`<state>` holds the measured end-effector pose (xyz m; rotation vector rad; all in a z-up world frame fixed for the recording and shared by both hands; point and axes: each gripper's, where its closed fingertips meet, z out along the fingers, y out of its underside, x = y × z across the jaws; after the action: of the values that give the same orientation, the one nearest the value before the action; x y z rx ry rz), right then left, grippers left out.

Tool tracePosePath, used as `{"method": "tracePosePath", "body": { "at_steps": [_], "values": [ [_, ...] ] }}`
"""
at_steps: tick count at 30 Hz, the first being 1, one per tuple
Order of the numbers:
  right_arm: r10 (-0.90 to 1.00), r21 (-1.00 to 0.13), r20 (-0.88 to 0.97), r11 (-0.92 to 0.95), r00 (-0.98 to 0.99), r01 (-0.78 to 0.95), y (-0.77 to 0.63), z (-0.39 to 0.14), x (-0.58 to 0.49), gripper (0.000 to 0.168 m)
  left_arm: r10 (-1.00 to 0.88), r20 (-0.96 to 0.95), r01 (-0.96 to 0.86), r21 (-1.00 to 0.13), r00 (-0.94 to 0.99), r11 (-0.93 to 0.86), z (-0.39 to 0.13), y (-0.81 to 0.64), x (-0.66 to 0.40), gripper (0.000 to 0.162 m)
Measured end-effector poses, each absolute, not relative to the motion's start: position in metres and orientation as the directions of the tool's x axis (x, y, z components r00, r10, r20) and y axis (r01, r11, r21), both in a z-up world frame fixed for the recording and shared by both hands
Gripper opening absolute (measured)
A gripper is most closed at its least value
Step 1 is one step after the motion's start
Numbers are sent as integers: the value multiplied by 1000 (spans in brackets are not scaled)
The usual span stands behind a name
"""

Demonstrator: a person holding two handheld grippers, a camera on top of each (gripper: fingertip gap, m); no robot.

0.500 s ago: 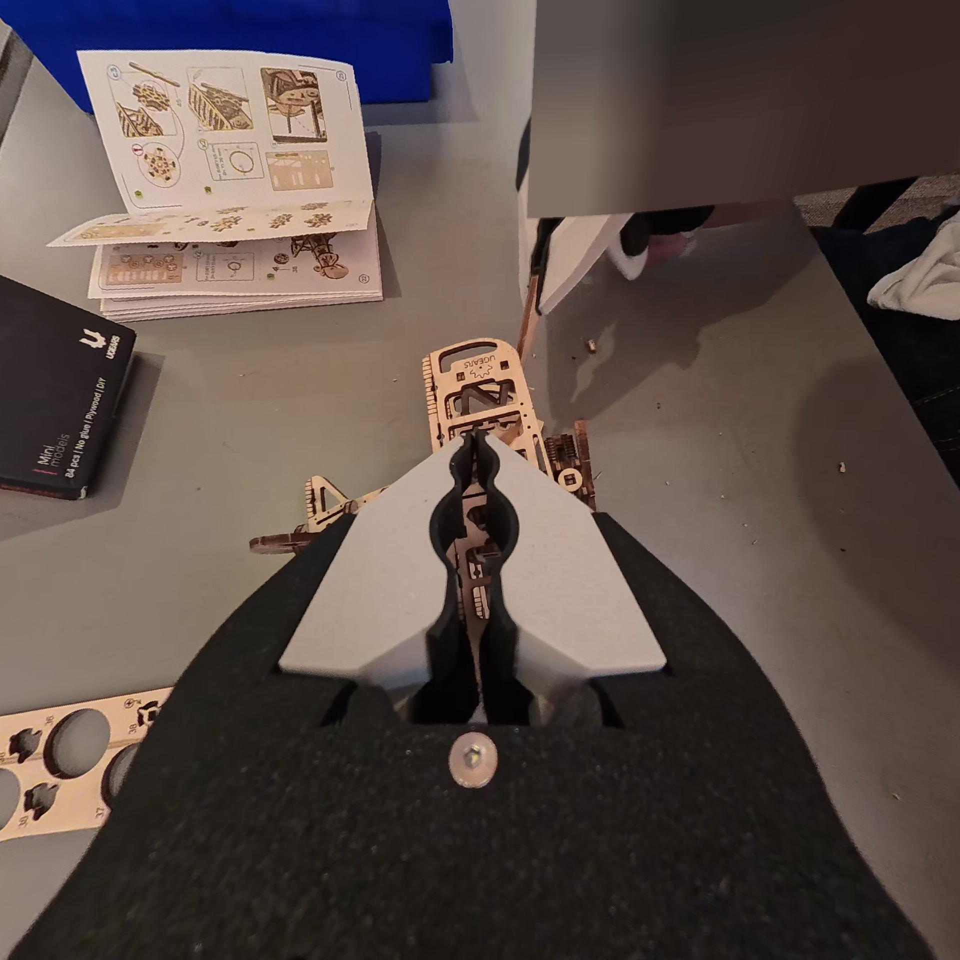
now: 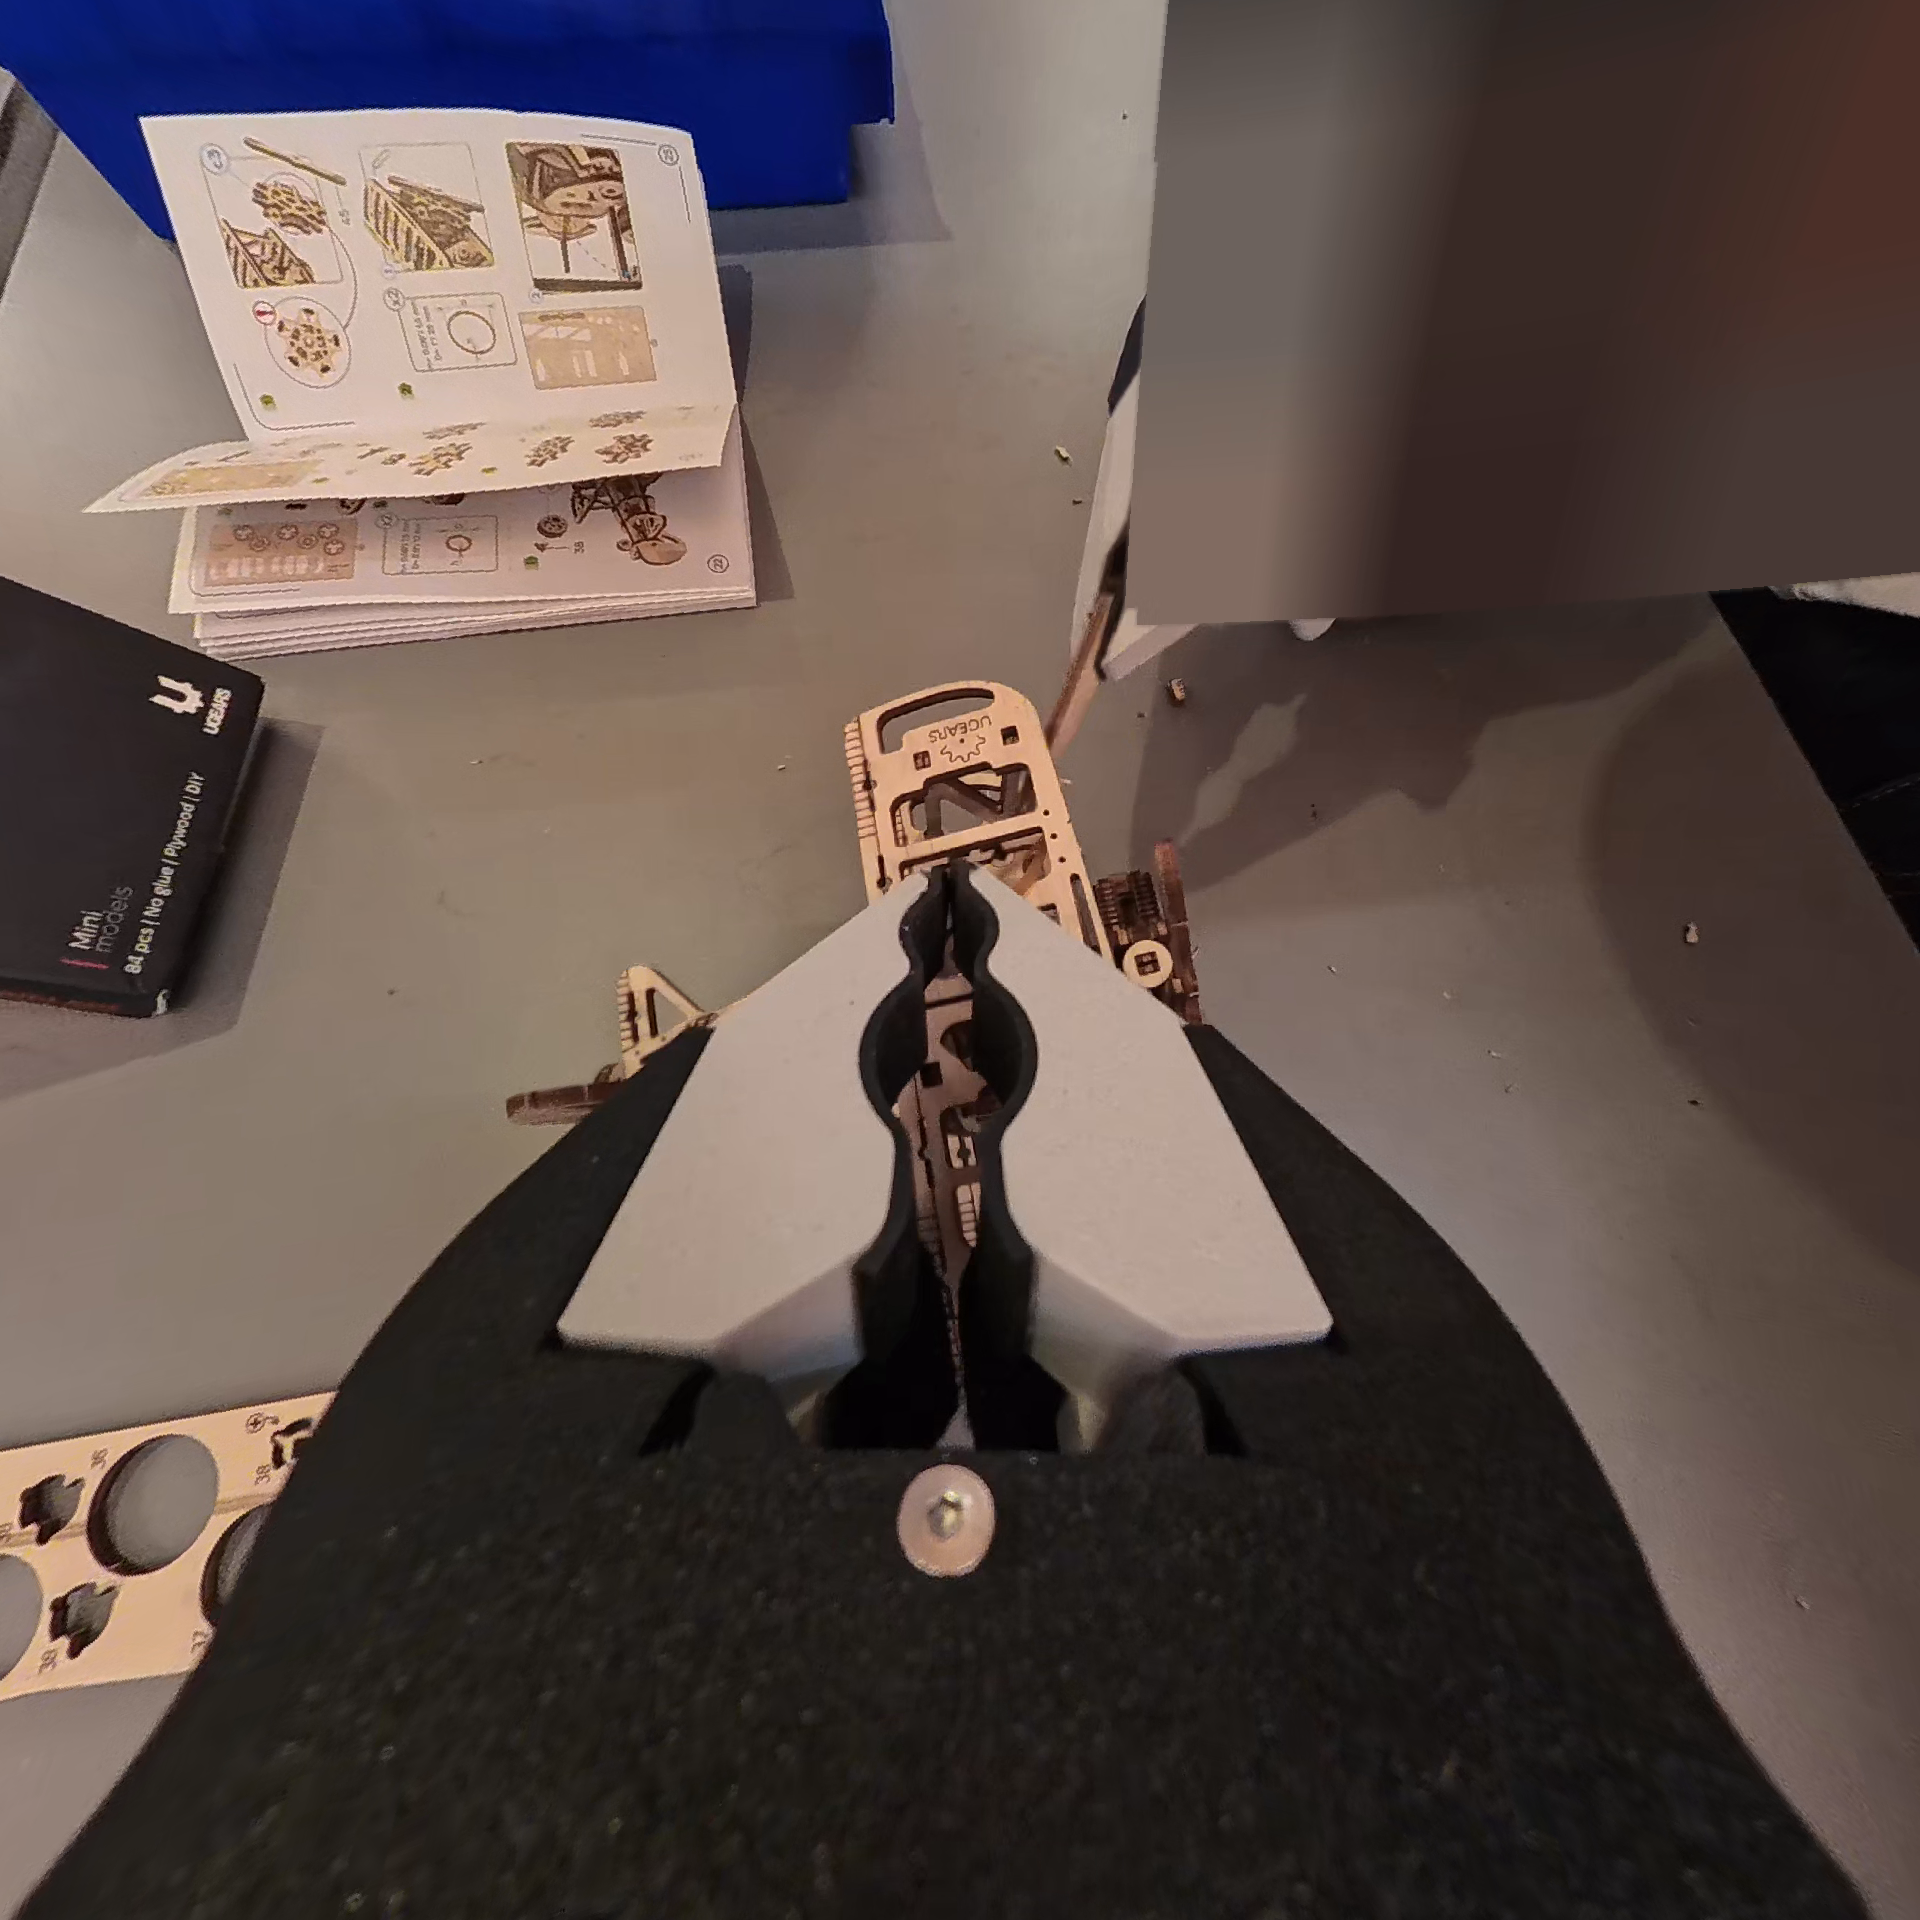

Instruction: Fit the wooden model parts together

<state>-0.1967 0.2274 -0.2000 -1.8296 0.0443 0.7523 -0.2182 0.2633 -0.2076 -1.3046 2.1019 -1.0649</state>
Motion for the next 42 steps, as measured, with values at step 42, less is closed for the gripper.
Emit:
{"method": "tracePosePath", "body": {
  "at_steps": [42],
  "values": [
    [407,-823,-290,-568,866,-9,235,-231,-209,2,-889,29,-543,-801,-457,253,-208,263,-219,0]
  ]
}}
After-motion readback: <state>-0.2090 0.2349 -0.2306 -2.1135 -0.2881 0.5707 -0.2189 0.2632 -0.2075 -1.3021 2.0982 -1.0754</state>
